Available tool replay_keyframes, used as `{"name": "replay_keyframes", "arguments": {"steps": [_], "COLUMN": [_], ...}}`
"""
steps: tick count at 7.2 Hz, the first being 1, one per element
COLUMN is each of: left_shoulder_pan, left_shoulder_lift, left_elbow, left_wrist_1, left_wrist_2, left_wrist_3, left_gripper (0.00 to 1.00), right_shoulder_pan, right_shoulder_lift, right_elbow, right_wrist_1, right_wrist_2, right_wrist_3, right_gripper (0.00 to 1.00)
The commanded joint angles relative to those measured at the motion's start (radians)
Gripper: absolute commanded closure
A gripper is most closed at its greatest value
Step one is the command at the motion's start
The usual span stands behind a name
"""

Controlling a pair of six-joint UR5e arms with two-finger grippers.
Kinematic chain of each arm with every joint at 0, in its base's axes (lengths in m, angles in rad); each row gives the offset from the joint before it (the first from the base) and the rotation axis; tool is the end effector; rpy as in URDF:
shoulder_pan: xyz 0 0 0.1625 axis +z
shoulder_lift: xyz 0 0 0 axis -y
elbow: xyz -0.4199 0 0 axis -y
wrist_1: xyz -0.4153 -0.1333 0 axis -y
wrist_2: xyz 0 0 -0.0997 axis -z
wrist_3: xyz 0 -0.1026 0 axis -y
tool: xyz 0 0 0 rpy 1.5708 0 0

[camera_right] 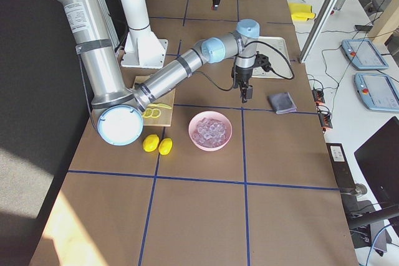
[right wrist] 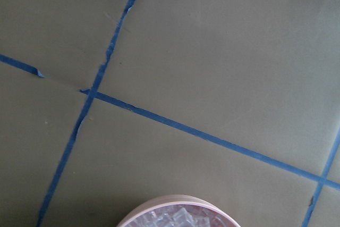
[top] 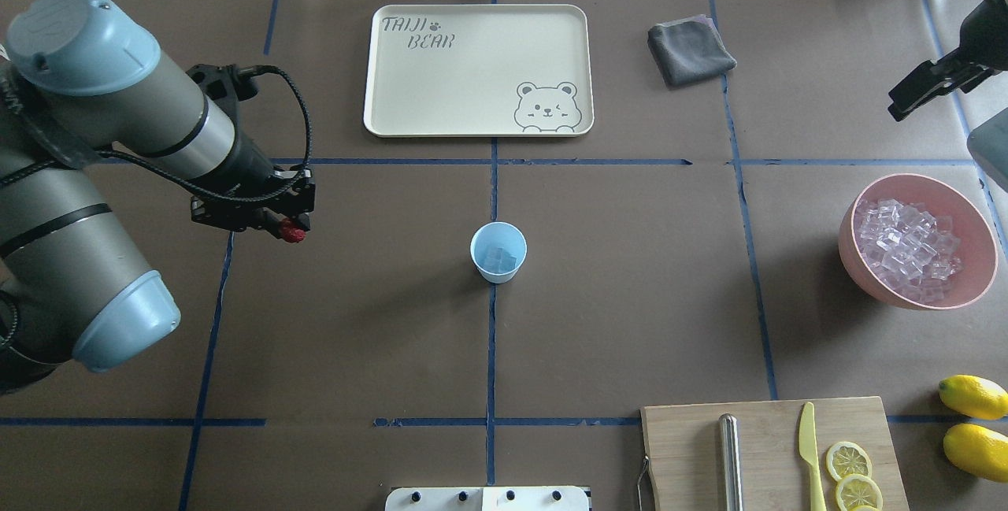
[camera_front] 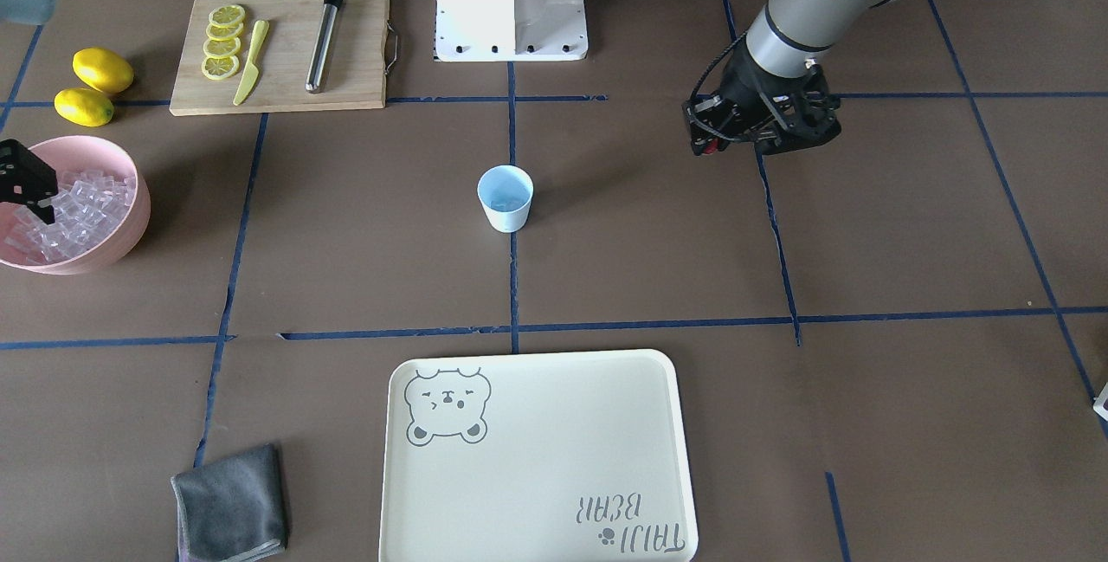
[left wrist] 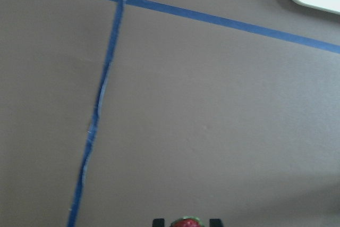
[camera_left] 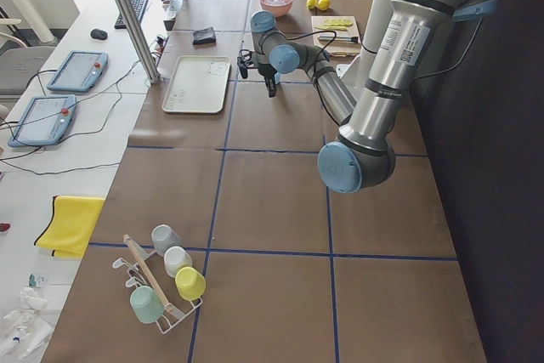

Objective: Put ice and strawberries in cup
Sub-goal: 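Carry the red strawberry with the left gripper over the light-blue cup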

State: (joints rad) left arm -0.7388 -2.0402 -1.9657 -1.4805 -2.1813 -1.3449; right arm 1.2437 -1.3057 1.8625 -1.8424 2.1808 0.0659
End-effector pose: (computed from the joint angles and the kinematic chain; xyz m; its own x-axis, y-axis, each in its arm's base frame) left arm 0.3857 -0.4521 0.2115 0.5725 -0.2732 -0.7731 0.1306 0.9612 -0.2430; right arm -0.1164 -0.5750 0.4009 0.7431 -0.3552 0.5671 0.2599 0.9341 0.2445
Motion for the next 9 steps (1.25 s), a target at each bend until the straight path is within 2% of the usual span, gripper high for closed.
{"name": "replay_keyframes", "arguments": {"steps": [1, 2, 4, 6, 8, 9], "left_shoulder_pan": [0.041, 0.065, 0.114, 0.148, 0.148, 0.163], "left_shoulder_lift": [-0.145, -0.19, -0.273, -0.326, -0.391, -0.393], "left_elbow": [0.101, 0.129, 0.232, 0.319, 0.399, 0.409], "left_wrist_1": [-0.004, -0.007, -0.05, -0.127, -0.129, -0.13], "left_wrist_2": [0.008, 0.035, 0.061, 0.11, 0.11, 0.117], "left_wrist_3": [-0.117, -0.15, -0.212, -0.266, -0.269, -0.269], "left_gripper": [1.0, 1.0, 1.0, 1.0, 1.0, 1.0], "right_shoulder_pan": [0.138, 0.19, 0.258, 0.282, 0.296, 0.309], "right_shoulder_lift": [-0.003, -0.001, -0.012, -0.032, -0.07, -0.072], "right_elbow": [-0.161, -0.224, -0.293, -0.357, -0.355, -0.356], "right_wrist_1": [0.003, 0.003, 0.003, 0.11, 0.118, 0.118], "right_wrist_2": [0.103, 0.138, 0.192, 0.215, 0.214, 0.214], "right_wrist_3": [-0.229, -0.318, -0.356, -0.341, -0.347, -0.344], "right_gripper": [0.0, 0.0, 0.0, 0.0, 0.0, 0.0]}}
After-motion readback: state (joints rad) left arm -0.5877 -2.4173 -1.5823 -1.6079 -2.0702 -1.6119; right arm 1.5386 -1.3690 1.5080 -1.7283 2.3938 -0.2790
